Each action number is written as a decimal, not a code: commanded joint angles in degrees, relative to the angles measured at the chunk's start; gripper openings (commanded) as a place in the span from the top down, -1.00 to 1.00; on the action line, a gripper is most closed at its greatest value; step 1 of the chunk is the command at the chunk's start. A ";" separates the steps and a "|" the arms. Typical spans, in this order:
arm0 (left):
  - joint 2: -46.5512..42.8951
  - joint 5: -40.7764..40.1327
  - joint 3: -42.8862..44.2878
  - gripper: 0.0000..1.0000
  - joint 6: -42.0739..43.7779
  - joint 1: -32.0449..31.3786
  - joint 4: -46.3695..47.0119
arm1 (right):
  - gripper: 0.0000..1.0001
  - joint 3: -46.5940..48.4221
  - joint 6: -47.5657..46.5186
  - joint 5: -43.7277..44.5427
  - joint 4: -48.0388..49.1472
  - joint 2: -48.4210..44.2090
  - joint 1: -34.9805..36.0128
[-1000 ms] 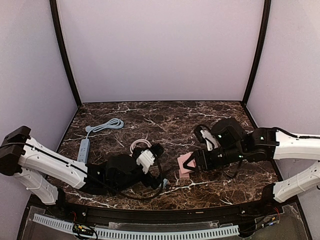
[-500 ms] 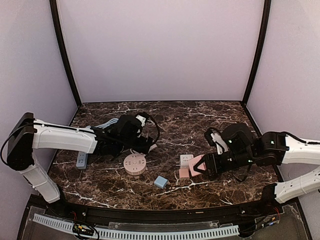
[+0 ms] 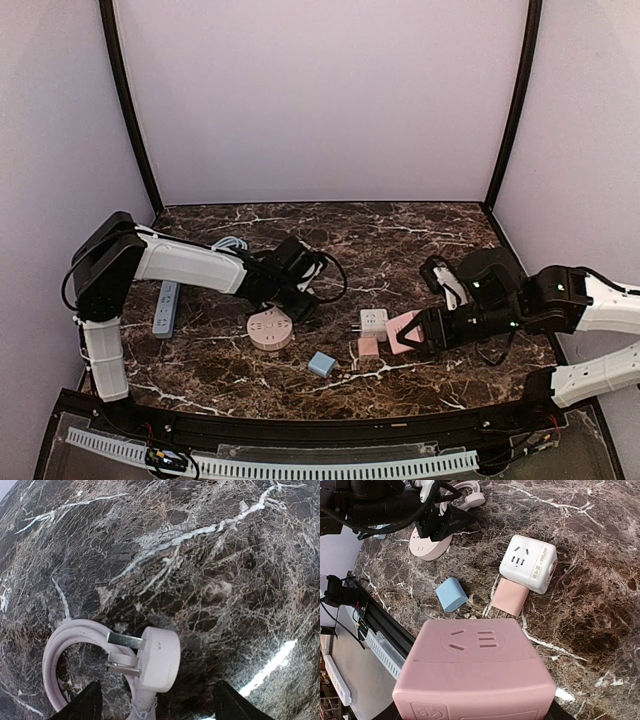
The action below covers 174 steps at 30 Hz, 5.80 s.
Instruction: Insert the plug
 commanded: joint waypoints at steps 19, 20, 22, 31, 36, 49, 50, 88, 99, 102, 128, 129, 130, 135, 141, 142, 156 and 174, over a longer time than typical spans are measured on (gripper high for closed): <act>5.01 9.48 5.06 0.30 2.05 3.79 -4.28 | 1.00 3.54 -0.48 -0.46 -2.18 -1.83 -0.30; 5.02 10.89 4.95 0.32 1.89 3.79 -3.93 | 1.00 3.56 -0.49 -0.46 -2.36 -1.90 -0.29; 5.04 12.97 4.47 0.36 1.07 3.74 -3.07 | 1.00 3.49 -0.54 -0.39 -2.58 -2.39 -0.29; 5.22 15.51 5.13 0.41 -5.96 -0.40 -0.36 | 1.00 4.75 -1.00 1.34 -5.02 -1.20 -0.31; 6.54 10.96 8.67 0.41 -14.34 -3.67 0.70 | 1.00 6.22 -1.42 2.39 -6.70 0.06 -0.30; 11.64 6.08 16.13 0.27 -23.84 -6.71 3.43 | 1.00 5.61 -0.66 2.87 -8.54 -0.19 -0.29; 11.59 6.29 16.24 0.23 -23.59 -6.73 3.62 | 1.00 5.85 -0.55 2.88 -8.76 0.01 -0.34; -43.68 -19.28 -36.90 -0.98 -22.89 -4.11 19.45 | 1.00 38.50 2.43 -1.09 -11.78 47.13 0.63; -48.49 -21.18 -41.69 -0.98 -24.10 -3.78 20.59 | 1.00 48.07 6.47 3.56 -19.97 56.55 0.70; -48.90 -21.10 -42.40 -0.97 -23.91 -3.86 21.27 | 1.00 49.68 6.74 3.87 -20.95 58.02 0.67; -47.70 -22.25 -42.61 -0.97 -22.61 -3.83 22.52 | 1.00 54.71 6.72 5.65 -23.03 63.53 0.67; -47.69 -22.29 -42.55 -0.97 -22.56 -3.85 22.58 | 1.00 54.78 6.70 5.44 -22.90 63.72 0.67; -47.65 -22.42 -42.58 -0.97 -22.54 -3.86 22.64 | 1.00 54.80 6.71 5.36 -22.93 63.91 0.65; -47.52 -22.59 -42.54 -0.97 -22.28 -3.77 22.70 | 1.00 54.86 6.62 5.49 -23.10 64.61 0.67; -47.52 -22.75 -42.59 -0.97 -22.21 -3.82 22.70 | 1.00 54.85 6.79 6.52 -24.13 64.68 0.61; -47.47 -22.76 -42.61 -0.98 -22.22 -3.80 22.70 | 1.00 54.73 6.80 6.55 -24.24 64.55 0.66; -47.08 -22.76 -42.46 -0.98 -22.16 -3.84 22.87 | 1.00 53.32 6.79 5.19 -24.39 63.88 0.90; -46.82 -22.85 -42.48 -0.97 -22.16 -3.82 22.96 | 1.00 53.32 7.15 5.66 -25.06 62.37 1.68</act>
